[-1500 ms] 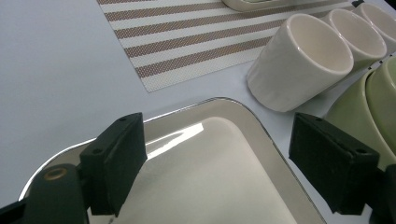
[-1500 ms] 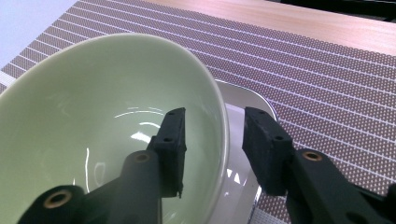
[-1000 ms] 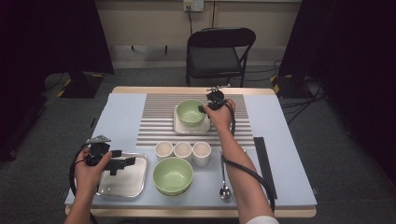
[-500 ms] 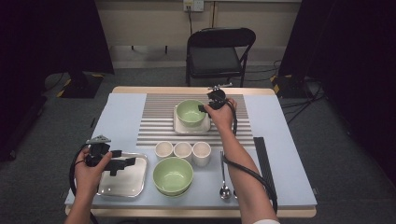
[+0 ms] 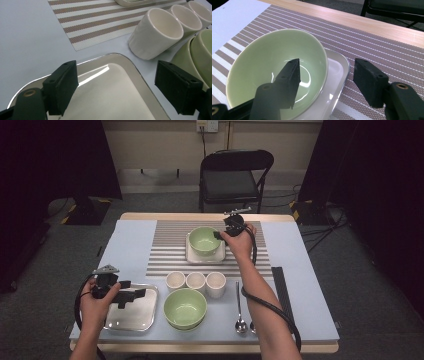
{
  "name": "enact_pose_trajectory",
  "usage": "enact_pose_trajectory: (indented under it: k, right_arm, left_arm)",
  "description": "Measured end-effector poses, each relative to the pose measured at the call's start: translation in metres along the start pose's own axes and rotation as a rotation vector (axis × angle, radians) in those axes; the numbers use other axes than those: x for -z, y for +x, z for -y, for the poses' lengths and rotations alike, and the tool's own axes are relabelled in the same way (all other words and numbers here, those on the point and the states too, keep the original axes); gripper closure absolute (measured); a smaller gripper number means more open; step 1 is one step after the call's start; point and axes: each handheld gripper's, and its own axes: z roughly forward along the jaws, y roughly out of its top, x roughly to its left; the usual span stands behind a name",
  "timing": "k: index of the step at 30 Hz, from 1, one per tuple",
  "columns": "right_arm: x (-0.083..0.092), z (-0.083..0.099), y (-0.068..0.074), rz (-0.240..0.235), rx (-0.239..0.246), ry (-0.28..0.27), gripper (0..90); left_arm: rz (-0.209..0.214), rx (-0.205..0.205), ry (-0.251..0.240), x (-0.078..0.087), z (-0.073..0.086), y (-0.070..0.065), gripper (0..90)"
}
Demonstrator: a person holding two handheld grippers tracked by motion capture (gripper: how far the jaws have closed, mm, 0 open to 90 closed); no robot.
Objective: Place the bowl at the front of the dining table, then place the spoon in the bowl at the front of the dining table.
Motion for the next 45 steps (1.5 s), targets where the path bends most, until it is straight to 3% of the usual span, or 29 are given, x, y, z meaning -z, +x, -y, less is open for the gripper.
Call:
enact_pose_trajectory:
  k: [26, 45]
  right_arm:
    - [0.021, -0.001, 0.006, -0.016, 0.03, 0.003, 35.7]
    - [0.039, 0.009, 0.0, -0.022, 0.034, -0.001, 35.2]
  left_arm:
    - [-0.001, 0.001, -0.009, 0.005, 0.001, -0.003, 18.3]
    - [-0.004, 0.019, -0.027, 0.006, 0.0, -0.006, 17.6]
